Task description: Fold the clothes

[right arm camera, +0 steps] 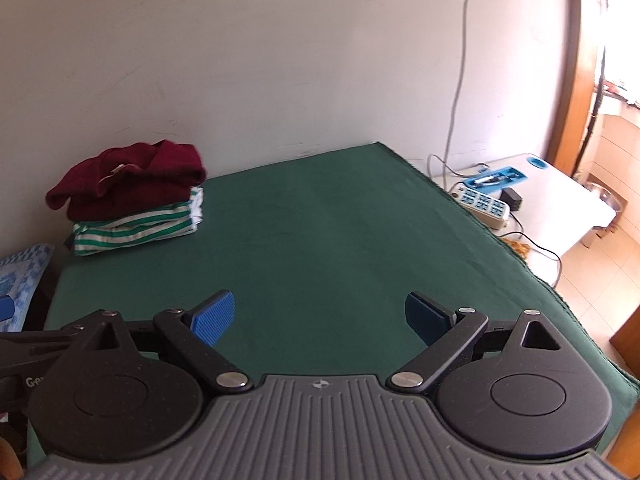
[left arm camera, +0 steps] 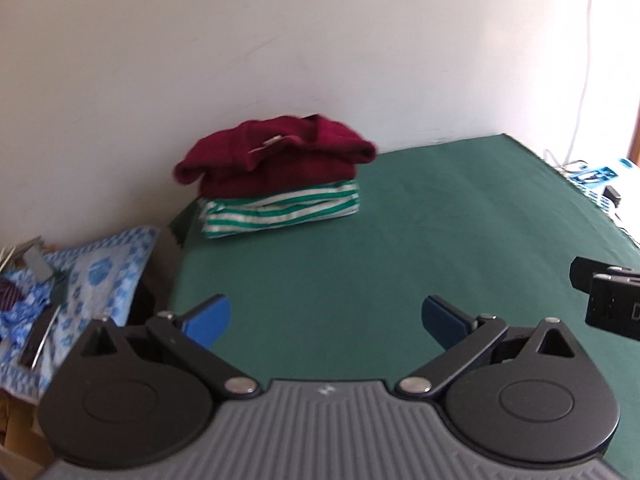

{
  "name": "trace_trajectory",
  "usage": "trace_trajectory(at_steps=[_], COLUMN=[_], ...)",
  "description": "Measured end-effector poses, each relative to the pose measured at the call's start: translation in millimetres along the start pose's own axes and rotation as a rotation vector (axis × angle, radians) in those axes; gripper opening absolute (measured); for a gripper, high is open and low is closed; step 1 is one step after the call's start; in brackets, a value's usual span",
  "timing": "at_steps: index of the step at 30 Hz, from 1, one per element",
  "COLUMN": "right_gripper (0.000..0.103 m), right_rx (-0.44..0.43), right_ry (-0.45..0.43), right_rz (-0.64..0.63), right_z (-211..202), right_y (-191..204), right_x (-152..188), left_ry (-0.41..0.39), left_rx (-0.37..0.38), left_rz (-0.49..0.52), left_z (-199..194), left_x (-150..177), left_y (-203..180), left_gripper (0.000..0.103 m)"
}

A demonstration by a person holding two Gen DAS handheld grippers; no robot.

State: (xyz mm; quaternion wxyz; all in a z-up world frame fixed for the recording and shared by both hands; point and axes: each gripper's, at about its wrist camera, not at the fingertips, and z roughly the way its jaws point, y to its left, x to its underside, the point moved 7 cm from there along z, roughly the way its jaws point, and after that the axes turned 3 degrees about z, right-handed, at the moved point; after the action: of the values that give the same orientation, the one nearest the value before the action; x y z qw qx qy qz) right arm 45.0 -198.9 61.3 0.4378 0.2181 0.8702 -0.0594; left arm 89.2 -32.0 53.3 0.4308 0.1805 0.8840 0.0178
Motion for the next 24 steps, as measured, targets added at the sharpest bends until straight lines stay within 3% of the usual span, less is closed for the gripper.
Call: trace_trajectory(at_steps=[11,24], right_gripper=[0.094,0.094], right_rx=[-0.147,-0.212], right_ry=[0.034,0.042], right_rz=[-0.066,-0.129], right_z=[2.9,-0.8], right_y=[47.2,72.8], right_x=[6.5,11.3], left_ry=[0.042,0.062], left_rx=[-0.107,-0.167], left_rz=[-0.099,-0.143], left_z=[-1.9,-9.2], left_x=[16.9,30.2], left_y=[50.2,74.1], left_gripper=[0.102,0.102])
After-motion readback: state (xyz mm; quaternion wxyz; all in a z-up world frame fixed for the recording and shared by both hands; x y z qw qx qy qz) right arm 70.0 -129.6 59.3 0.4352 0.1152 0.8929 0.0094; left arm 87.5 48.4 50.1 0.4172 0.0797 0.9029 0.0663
